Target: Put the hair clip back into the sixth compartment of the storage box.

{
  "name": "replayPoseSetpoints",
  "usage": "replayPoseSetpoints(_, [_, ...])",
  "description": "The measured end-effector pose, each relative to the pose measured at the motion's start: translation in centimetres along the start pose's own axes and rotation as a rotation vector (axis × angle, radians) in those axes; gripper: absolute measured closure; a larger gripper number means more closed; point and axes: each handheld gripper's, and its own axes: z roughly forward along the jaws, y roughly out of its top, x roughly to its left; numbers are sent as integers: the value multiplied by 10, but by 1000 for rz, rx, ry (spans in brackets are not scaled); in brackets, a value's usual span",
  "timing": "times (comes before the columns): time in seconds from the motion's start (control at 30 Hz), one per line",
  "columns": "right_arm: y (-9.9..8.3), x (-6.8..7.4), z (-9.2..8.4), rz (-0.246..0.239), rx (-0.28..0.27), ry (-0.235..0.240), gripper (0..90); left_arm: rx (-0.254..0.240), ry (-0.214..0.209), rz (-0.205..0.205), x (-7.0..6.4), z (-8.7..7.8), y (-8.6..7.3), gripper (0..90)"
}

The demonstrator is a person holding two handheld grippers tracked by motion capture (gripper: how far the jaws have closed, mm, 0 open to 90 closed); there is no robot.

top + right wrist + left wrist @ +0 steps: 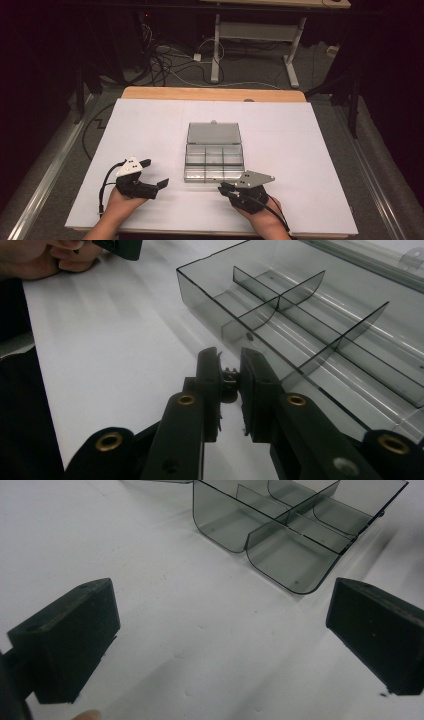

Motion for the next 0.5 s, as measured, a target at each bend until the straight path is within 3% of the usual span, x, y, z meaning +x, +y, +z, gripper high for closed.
replayPoseSetpoints(0.5, [7, -6, -6, 15, -23, -26, 805, 1, -7, 6, -1, 0, 0, 2])
